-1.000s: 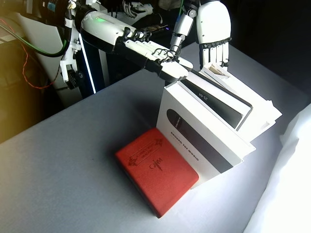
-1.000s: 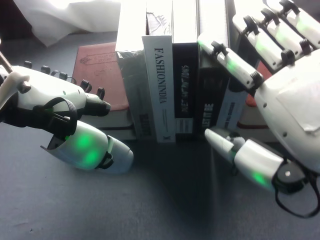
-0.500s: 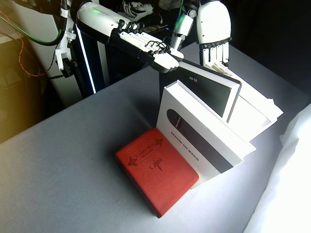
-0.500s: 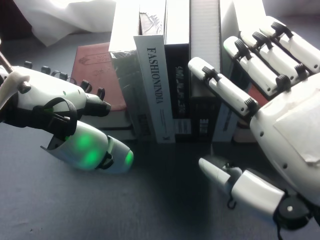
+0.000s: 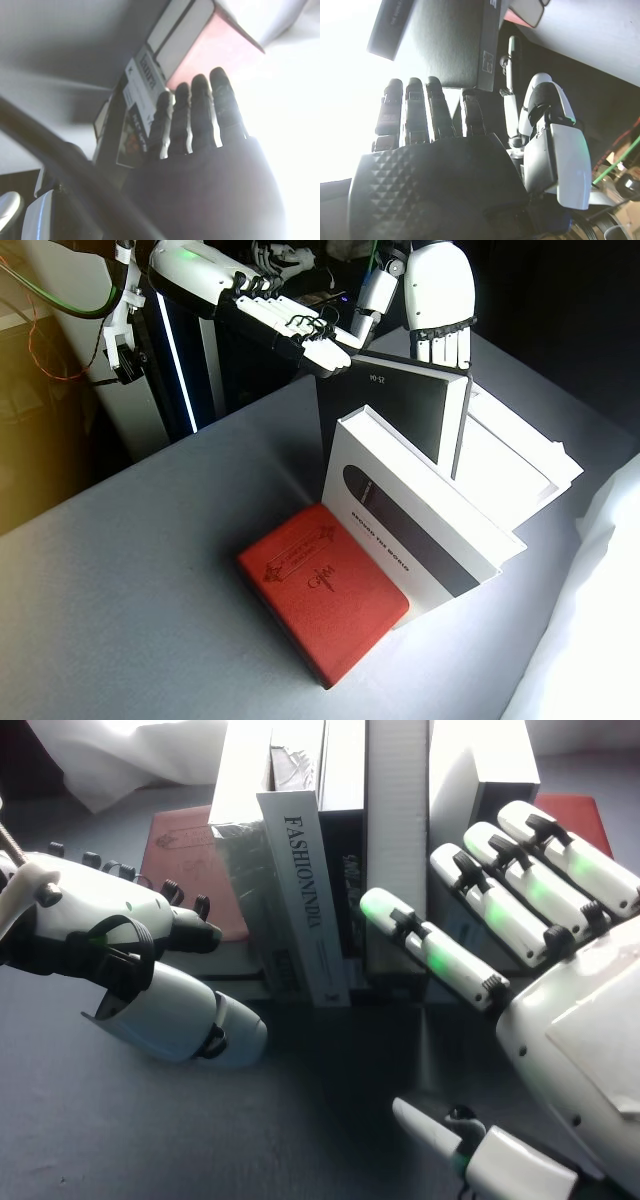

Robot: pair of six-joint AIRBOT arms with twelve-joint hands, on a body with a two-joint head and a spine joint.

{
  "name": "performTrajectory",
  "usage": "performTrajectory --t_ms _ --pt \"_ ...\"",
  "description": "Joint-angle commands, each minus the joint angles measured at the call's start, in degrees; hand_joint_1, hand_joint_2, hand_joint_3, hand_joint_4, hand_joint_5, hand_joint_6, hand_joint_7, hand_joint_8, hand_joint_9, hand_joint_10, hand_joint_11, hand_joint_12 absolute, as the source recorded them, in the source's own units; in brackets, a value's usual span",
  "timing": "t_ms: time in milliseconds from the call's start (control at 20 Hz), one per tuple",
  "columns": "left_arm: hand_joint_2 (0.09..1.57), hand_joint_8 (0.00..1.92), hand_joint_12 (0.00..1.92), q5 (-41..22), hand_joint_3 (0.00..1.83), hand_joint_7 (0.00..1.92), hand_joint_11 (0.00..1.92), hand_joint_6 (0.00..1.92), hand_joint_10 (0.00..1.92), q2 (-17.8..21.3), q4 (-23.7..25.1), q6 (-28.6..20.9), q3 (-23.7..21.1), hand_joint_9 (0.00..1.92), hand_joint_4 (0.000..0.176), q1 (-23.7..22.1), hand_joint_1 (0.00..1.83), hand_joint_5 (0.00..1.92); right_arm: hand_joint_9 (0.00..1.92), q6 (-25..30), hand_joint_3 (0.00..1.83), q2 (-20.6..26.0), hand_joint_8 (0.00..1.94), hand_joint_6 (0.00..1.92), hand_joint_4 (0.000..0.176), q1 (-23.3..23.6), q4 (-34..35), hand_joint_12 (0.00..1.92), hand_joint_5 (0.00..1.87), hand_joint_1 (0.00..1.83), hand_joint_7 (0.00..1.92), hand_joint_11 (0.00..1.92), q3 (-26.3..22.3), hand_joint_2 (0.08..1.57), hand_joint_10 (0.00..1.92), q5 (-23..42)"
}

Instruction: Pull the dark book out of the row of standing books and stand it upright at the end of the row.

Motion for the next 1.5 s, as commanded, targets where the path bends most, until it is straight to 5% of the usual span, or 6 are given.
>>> performTrajectory --t_ms 0,1450 --pt "1.13 0.01 0.13 -2.1 0.0 0.09 0.02 0.01 0.01 0.8 2.7 0.0 0.1 0.06 0.0 -0.9 0.0 0.09 0.0 -1.1 0.0 0.4 0.0 0.0 0.0 -0.5 -0.9 0.0 0.01 0.0 0.0 0.0 -0.7 1.14 0.0 1.7" --pt "1.14 0.0 0.14 -2.1 0.0 0.08 0.01 0.0 0.0 0.8 2.8 0.2 0.1 0.06 0.0 -0.9 0.0 0.07 0.0 -4.4 0.0 1.2 0.01 0.01 0.0 -9.9 -0.1 0.0 0.05 0.0 0.02 0.0 -6.1 1.15 0.0 1.2"
